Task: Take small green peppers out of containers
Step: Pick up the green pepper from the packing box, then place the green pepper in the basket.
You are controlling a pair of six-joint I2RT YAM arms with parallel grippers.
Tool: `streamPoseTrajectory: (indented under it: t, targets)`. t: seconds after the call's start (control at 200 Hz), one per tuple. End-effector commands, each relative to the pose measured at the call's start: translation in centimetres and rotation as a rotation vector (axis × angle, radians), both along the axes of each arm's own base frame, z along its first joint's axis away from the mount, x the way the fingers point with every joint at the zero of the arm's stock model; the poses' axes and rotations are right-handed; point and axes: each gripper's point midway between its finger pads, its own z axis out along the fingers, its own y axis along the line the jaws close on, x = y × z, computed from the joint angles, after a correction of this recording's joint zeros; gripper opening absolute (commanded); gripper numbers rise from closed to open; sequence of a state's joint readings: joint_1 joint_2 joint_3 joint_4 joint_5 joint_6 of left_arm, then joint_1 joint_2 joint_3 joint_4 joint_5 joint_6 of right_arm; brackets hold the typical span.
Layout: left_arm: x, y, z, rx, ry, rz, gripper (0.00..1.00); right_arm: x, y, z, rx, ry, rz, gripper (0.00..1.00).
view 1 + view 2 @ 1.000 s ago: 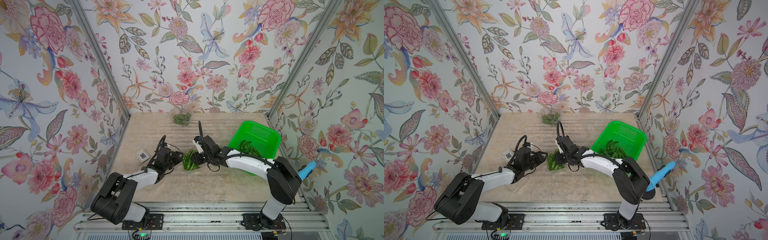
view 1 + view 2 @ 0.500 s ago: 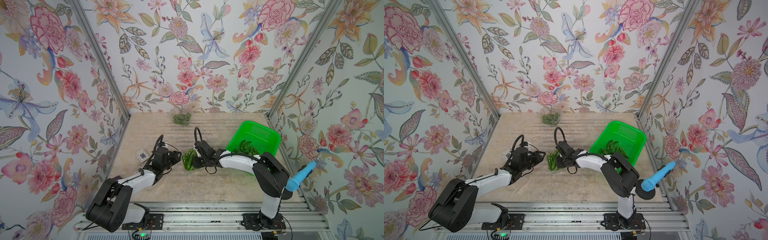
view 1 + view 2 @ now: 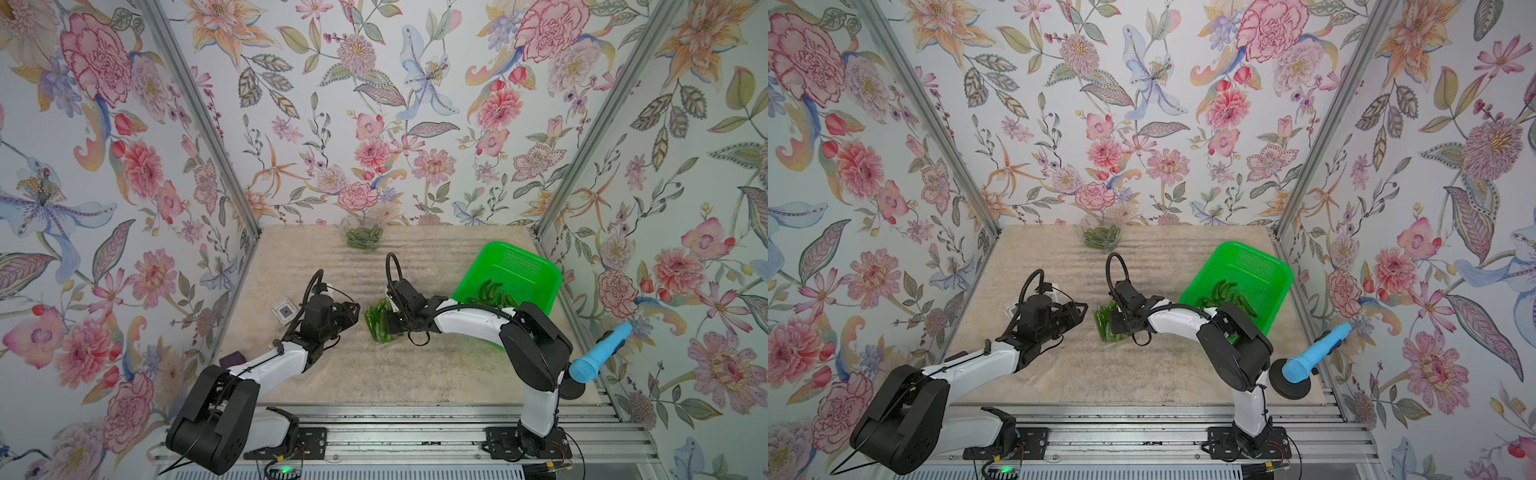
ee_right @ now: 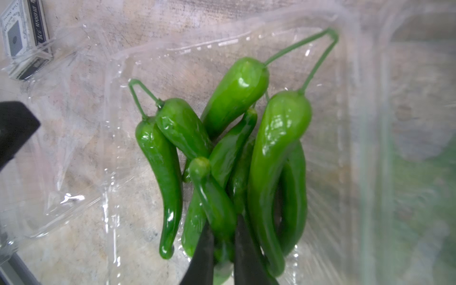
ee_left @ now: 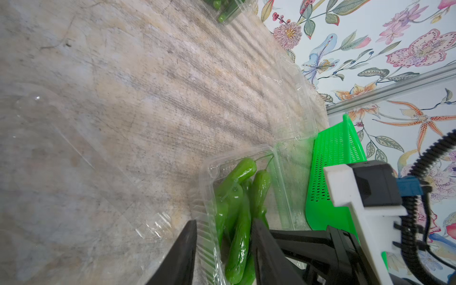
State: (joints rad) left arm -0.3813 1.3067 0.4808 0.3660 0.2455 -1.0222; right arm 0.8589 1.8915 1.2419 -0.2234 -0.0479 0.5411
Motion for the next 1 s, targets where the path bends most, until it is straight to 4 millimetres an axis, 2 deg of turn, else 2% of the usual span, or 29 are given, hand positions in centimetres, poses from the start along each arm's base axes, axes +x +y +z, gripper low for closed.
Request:
streamPoseTrajectory:
  t: [0.0, 0.115, 0.205, 0.265, 0.33, 0.37, 0.49, 0.57, 0.625, 0.645, 0.706, 0.781, 0.851, 0.881, 0.921, 0.996]
  targets:
    - [0.7, 0.7, 1.4, 0.041, -0.051, 0.018, 0.4, 0.6, -0.5, 6.3, 0.085, -0.106, -0.019, 0.04]
    - [1.0, 0.9, 2.8, 0.051, -0.087, 0.029, 0.4, 0.8, -2.3, 10.9, 0.175, -0.151, -0.045, 0.05]
    - [1.3, 0.5, 4.2, 0.046, -0.119, 0.028, 0.4, 1.3, -4.9, 13.6, 0.223, -0.183, -0.091, 0.05]
    - [1.7, -0.5, 5.5, 0.044, -0.149, 0.005, 0.4, 1.9, -7.6, 15.1, 0.228, -0.223, -0.143, 0.05]
    - [2.2, -2.6, 7.0, 0.052, -0.183, -0.042, 0.4, 2.2, -10.8, 16.0, 0.209, -0.261, -0.201, 0.05]
    - [2.4, -4.3, 8.1, 0.049, -0.205, -0.08, 0.4, 3.2, -14.1, 16.4, 0.193, -0.281, -0.27, 0.06]
    - [2.8, -9.9, 10.4, 0.039, -0.255, -0.192, 0.39, 4.1, -21.7, 15.7, 0.182, -0.29, -0.419, 0.06]
    - [3.0, -13.7, 11.2, 0.029, -0.278, -0.27, 0.38, 4.7, -25.5, 13.7, 0.169, -0.258, -0.492, 0.07]
    - [2.9, -16.1, 11.2, 0.02, -0.283, -0.323, 0.37, 5.1, -27.5, 11.7, 0.159, -0.225, -0.535, 0.07]
    - [3.1, -17.2, 10.3, 0.025, -0.269, -0.343, 0.36, 5.2, -28.1, 10.9, 0.154, -0.212, -0.548, 0.07]
    - [3.0, -19.7, 9.5, 0.011, -0.258, -0.401, 0.35, 5.5, -29.6, 8.7, 0.133, -0.184, -0.581, 0.08]
    - [2.9, -21.9, 8.4, -0.008, -0.232, -0.446, 0.34, 5.7, -30.7, 6.2, 0.106, -0.136, -0.605, 0.19]
    - [3.0, -22.6, 7.5, -0.02, -0.209, -0.459, 0.34, 5.9, -31.1, 5.2, 0.074, -0.125, -0.609, 0.27]
    - [2.9, -22.7, 7.3, -0.02, -0.202, -0.462, 0.34, 5.9, -31.1, 5.1, 0.068, -0.125, -0.606, 0.35]
    - [3.0, -22.2, 7.0, -0.002, -0.197, -0.455, 0.35, 5.9, -30.9, 5.4, 0.066, -0.128, -0.596, 0.46]
    - [3.2, -20.4, 7.3, 0.033, -0.202, -0.419, 0.36, 5.9, -30.3, 6.9, 0.051, -0.166, -0.564, 0.52]
